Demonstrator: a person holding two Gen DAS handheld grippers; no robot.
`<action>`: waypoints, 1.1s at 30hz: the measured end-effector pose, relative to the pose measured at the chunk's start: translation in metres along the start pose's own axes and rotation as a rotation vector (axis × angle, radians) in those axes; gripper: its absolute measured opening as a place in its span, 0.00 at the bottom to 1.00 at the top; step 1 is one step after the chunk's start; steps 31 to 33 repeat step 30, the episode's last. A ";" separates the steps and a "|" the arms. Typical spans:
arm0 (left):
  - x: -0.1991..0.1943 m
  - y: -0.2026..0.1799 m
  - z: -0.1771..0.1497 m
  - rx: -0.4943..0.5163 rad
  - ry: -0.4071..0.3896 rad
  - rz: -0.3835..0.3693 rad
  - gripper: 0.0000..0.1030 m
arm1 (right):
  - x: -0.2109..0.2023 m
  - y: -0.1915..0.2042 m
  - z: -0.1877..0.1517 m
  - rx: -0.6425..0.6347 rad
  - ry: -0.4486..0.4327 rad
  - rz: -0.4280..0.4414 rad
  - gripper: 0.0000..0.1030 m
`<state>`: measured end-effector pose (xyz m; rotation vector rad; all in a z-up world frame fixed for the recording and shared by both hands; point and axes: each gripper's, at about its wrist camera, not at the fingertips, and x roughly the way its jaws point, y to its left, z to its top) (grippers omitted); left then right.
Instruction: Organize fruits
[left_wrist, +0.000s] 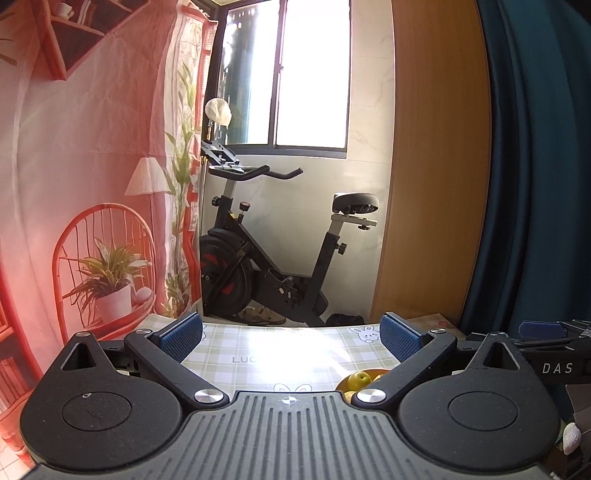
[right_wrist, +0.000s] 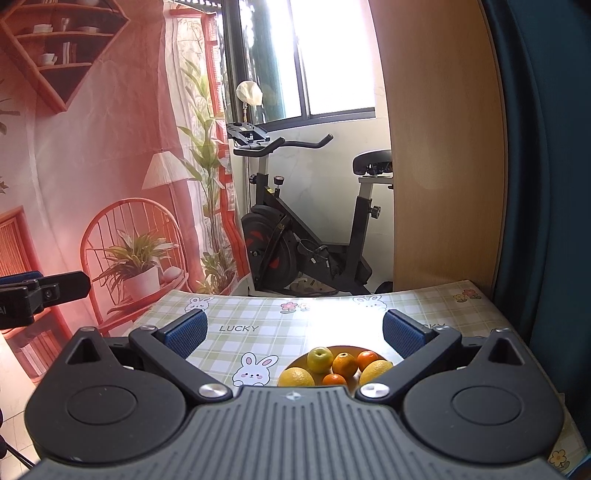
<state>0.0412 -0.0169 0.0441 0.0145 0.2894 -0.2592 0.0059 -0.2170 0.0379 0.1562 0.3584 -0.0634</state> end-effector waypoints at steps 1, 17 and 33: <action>0.000 0.000 0.000 0.000 0.000 -0.001 1.00 | 0.001 0.000 0.000 -0.003 0.003 0.000 1.00; 0.001 0.002 0.002 -0.003 0.010 -0.003 1.00 | 0.000 0.003 0.003 -0.016 0.012 0.004 1.00; 0.000 0.005 0.002 -0.007 0.007 -0.004 1.00 | 0.000 0.004 0.003 -0.016 0.013 0.004 1.00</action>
